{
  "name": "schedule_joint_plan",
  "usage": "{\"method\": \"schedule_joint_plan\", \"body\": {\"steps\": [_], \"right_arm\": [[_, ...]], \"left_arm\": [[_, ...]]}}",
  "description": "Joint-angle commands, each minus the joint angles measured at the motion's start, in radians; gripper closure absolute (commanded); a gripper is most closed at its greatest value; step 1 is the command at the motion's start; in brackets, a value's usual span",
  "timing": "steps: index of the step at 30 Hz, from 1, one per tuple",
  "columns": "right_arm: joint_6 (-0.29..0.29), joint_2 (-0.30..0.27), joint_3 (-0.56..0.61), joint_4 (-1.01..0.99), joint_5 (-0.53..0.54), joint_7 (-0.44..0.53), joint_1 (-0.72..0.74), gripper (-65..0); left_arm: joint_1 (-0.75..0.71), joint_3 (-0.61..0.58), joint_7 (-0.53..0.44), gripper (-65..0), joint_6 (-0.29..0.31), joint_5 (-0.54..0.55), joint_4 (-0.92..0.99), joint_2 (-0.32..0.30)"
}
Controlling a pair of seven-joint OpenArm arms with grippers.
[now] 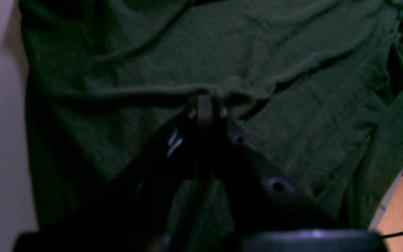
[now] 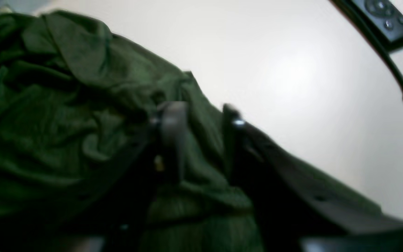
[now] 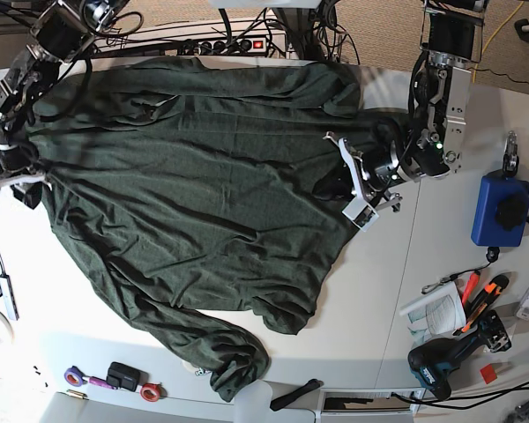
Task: Layout the t-shirt on the table in an organized manner, then fold the t-shirt properly
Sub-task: 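Drag the shirt collar corner with the right gripper outward, then move the right gripper down along the shirt side toward the hem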
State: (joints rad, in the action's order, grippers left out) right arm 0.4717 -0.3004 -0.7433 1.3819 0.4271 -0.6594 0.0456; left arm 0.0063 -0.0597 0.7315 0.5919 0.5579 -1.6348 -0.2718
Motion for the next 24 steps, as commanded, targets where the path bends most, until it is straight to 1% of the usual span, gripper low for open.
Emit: {"method": "schedule_joint_plan", "body": {"steps": [1, 3, 5, 8, 10, 13, 15, 17, 19, 20, 21, 24], "right_arm": [[0.006, -0.024, 0.0, 0.019, 0.018, 0.029, 0.036, -24.0], [0.003, -0.024, 0.008, 0.018, 0.013, 0.031, 0.072, -24.7], [-0.012, -0.024, 0.036, 0.017, 0.005, 0.024, 0.106, -24.7], [-0.041, -0.024, 0.134, 0.017, -0.058, 0.026, 0.143, -24.7], [-0.104, -0.024, 0.225, 0.017, -0.126, 0.055, 0.161, -24.7], [-0.204, -0.024, 0.366, -0.002, -0.262, 0.093, 0.197, -24.7], [-0.238, -0.024, 0.445, -0.048, -0.328, 0.103, 0.238, -24.7], [-0.245, -0.024, 0.504, -0.124, -0.358, 0.114, 0.287, -25.1], [-0.245, -0.022, 0.541, -0.219, -0.375, 0.123, 0.343, -27.8], [-0.245, -0.019, 0.55, -0.27, -0.377, 0.136, 0.37, -29.6], [-0.244, -0.016, 0.554, -0.318, -0.379, 0.153, 0.395, -30.1], [-0.245, 0.0, 0.552, -0.435, -0.402, 0.188, 0.458, -30.1]], "left_arm": [[0.016, 0.004, -0.025, 0.0, 0.003, 0.02, -0.016, -0.005], [0.016, 0.004, -0.026, 0.0, 0.004, 0.022, -0.016, -0.005], [0.016, 0.004, -0.037, 0.0, 0.011, 0.022, -0.016, -0.005], [0.017, 0.004, -0.053, 0.0, 0.01, 0.022, -0.016, -0.005], [0.016, 0.004, -0.052, 0.0, 0.01, 0.022, -0.016, -0.005], [0.016, 0.004, -0.051, 0.0, 0.01, 0.021, -0.016, -0.005], [0.016, 0.004, -0.05, 0.0, 0.01, 0.021, -0.016, -0.005], [0.016, 0.004, -0.046, 0.0, 0.01, 0.021, -0.016, -0.005], [0.016, 0.004, -0.044, 0.0, 0.01, 0.021, -0.016, -0.005], [0.015, 0.004, -0.044, 0.0, 0.01, 0.021, -0.016, -0.005], [0.015, 0.004, -0.044, 0.0, 0.011, 0.021, -0.016, -0.005], [0.015, 0.004, -0.044, 0.0, 0.01, 0.021, -0.016, -0.005]]}}
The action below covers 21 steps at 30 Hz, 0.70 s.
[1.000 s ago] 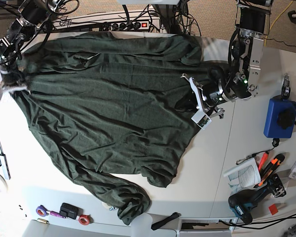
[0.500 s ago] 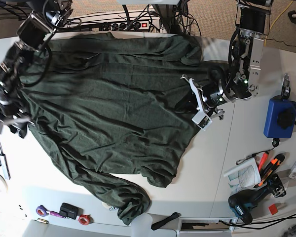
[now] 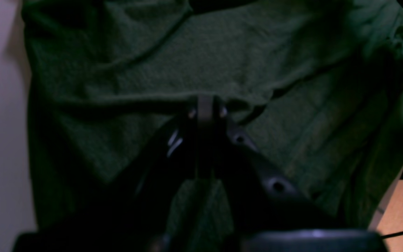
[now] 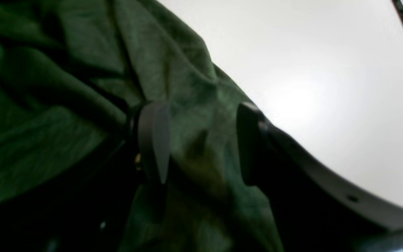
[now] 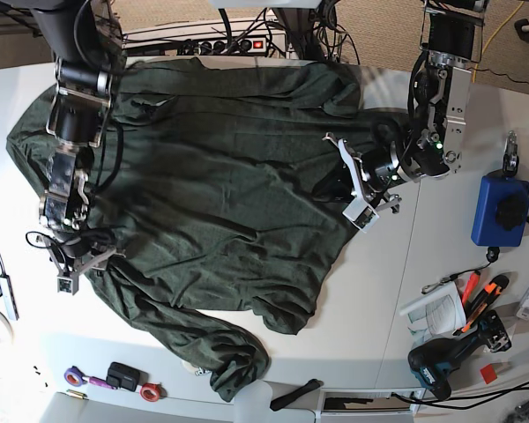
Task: Layout the t-shirt on the table in an organized manner, then fold the t-shirt properly
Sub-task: 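Move the right gripper down along the shirt side toward the hem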
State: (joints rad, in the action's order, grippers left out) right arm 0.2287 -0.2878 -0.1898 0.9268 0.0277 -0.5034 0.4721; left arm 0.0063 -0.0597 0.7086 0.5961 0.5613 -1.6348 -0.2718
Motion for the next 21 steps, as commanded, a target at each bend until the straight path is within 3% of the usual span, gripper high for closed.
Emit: {"method": "schedule_joint_plan", "body": {"steps": [1, 4, 8, 12, 17, 21], "right_arm": [[-0.002, -0.007, -0.002, -0.005, -0.002, 0.042, 0.044, -30.1], [-0.002, 0.012, -0.002, -0.03, -0.002, 0.081, 0.061, -28.4], [-0.002, 0.034, -0.001, -0.03, -0.002, 0.117, 0.069, 0.0], [-0.012, 0.051, -0.001, -0.03, -0.003, 0.118, 0.079, 0.0], [-0.135, 0.045, -0.001, -0.029, -0.124, 0.107, 0.079, 0.0], [-0.132, 0.033, -0.001, -0.03, -0.124, 0.09, 0.076, -28.5]], "left_arm": [[0.015, 0.004, -0.021, 0.0, 0.006, 0.018, -0.016, -0.005], [0.015, 0.004, -0.021, 0.0, 0.006, 0.018, -0.016, -0.005], [0.013, 0.004, -0.021, 0.0, 0.006, 0.018, -0.016, -0.005], [0.01, 0.004, -0.019, 0.0, 0.006, 0.018, -0.016, -0.005], [0.01, 0.004, 0.0, 0.0, 0.006, 0.018, -0.016, -0.005], [0.01, 0.004, 0.0, 0.0, 0.006, 0.019, -0.016, -0.005]]}}
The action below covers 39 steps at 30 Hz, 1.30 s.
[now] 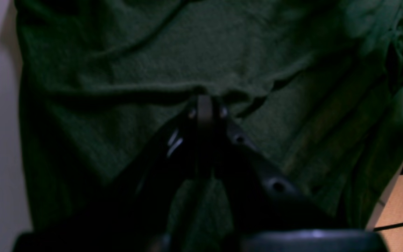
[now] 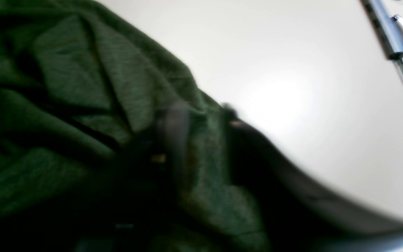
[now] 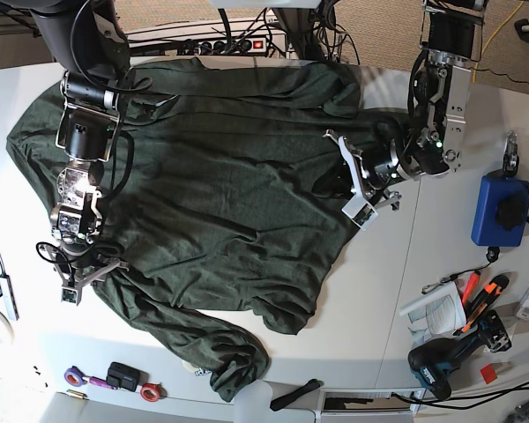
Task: Layout the t-shirt on the table in an organized manner, then fold the t-shirt properly
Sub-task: 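Move the right gripper down along the shirt side toward the hem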
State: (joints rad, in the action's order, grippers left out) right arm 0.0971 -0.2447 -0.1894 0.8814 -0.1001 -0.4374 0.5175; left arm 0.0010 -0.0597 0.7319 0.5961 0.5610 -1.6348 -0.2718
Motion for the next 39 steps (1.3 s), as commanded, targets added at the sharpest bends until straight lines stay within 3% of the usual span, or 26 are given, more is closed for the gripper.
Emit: {"method": "schedule_joint_plan", "body": {"steps": [1, 12, 13, 16, 17, 23, 31, 37, 38, 39], "right_arm": [[0.0, -0.01, -0.002, 0.013, 0.004, 0.026, 0.031, -32.5], [0.011, 0.002, -0.001, -0.101, 0.006, 0.118, 0.068, -32.9], [0.012, 0.002, -0.001, -0.101, 0.006, 0.125, 0.069, -28.6], [0.013, 0.001, -0.001, -0.1, 0.006, 0.138, 0.076, -4.7], [0.013, 0.001, -0.001, -0.1, 0.006, 0.144, 0.079, 0.0], [0.026, 0.001, -0.001, -0.1, 0.006, 0.224, 0.094, 0.0], [0.229, 0.007, -0.001, -0.1, 0.093, 0.253, 0.122, 0.0], [0.225, 0.018, -0.001, -0.1, 0.092, 0.227, 0.114, 0.0], [0.225, 0.018, -0.001, -0.1, 0.092, 0.203, 0.114, -1.6], [0.225, 0.018, -0.001, -0.1, 0.092, 0.172, 0.114, -7.6]], "left_arm": [[0.016, 0.004, -0.023, 0.0, 0.006, 0.019, -0.016, -0.005], [0.015, 0.004, -0.024, 0.0, 0.006, 0.026, -0.016, -0.005], [0.016, 0.004, -0.023, 0.0, 0.006, 0.026, -0.016, -0.005], [0.016, 0.004, -0.023, 0.0, 0.006, 0.026, -0.016, -0.005], [0.015, 0.004, -0.023, 0.0, 0.006, 0.026, -0.016, -0.005], [0.016, 0.004, -0.023, 0.0, 0.006, 0.025, -0.016, -0.005], [0.015, 0.004, -0.023, 0.0, 0.006, 0.025, -0.016, -0.005], [0.015, 0.004, -0.022, 0.0, 0.006, 0.025, -0.016, -0.005], [0.015, 0.004, -0.022, 0.0, 0.006, 0.025, -0.016, -0.005], [0.015, 0.004, -0.022, 0.0, 0.006, 0.025, -0.016, -0.005]]}}
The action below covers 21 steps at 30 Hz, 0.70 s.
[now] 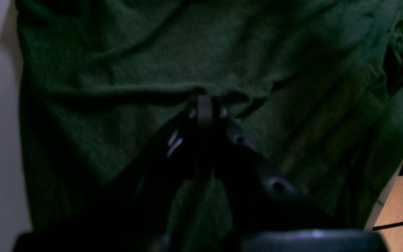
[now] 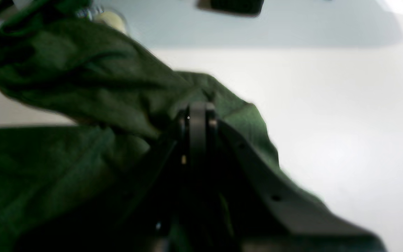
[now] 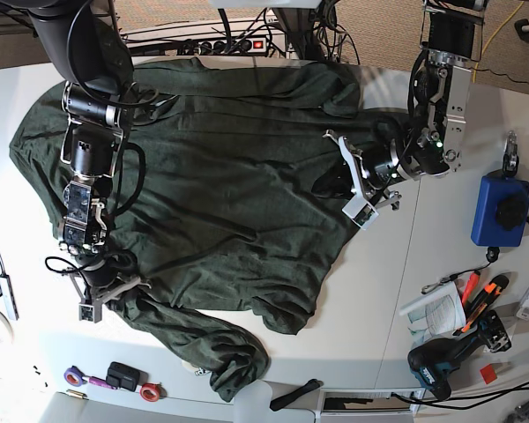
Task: Layout the t-shirt on the table in an organized manner, then fold the t-shirt properly
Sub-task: 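Move the right gripper down along the shirt side toward the hem, then pull the shirt side with the right gripper back toward the collar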
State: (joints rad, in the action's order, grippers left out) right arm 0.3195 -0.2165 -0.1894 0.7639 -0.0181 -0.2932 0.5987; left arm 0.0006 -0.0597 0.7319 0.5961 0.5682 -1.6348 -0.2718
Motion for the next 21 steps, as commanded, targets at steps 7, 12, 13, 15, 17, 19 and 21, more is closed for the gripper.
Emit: {"method": "schedule_joint_plan", "body": {"steps": [7, 12, 13, 15, 17, 19, 21], "right_arm": [[-0.033, -0.026, -0.003, 0.022, 0.006, 0.003, 0.01, -27.4], [-0.109, -0.035, -0.053, 0.131, -0.004, -0.03, -0.066, -27.3], [-0.108, -0.032, -0.073, 0.174, 0.0, -0.047, -0.092, -27.3], [-0.106, -0.029, -0.117, 0.262, 0.015, -0.064, -0.152, -27.2], [-0.106, -0.03, -0.155, 0.34, 0.043, -0.071, -0.209, -26.8], [-0.106, -0.03, -0.195, 0.398, 0.056, -0.072, -0.257, -22.5], [-0.106, -0.03, -0.233, 0.423, 0.056, -0.073, -0.29, -14.6]], "left_arm": [[0.015, 0.004, -0.022, 0.0, 0.006, 0.018, -0.016, -0.005], [0.013, 0.004, -0.02, 0.0, 0.006, 0.017, -0.016, -0.005], [0.013, 0.004, -0.018, 0.0, 0.006, 0.018, -0.016, -0.005], [0.013, 0.004, -0.018, 0.0, 0.006, 0.018, -0.016, -0.005], [0.013, 0.004, -0.018, 0.0, 0.006, 0.018, -0.016, -0.005], [0.013, 0.004, -0.019, 0.0, 0.007, 0.018, -0.016, -0.005], [0.013, 0.004, -0.019, 0.0, 0.006, 0.018, -0.016, -0.005]]}}
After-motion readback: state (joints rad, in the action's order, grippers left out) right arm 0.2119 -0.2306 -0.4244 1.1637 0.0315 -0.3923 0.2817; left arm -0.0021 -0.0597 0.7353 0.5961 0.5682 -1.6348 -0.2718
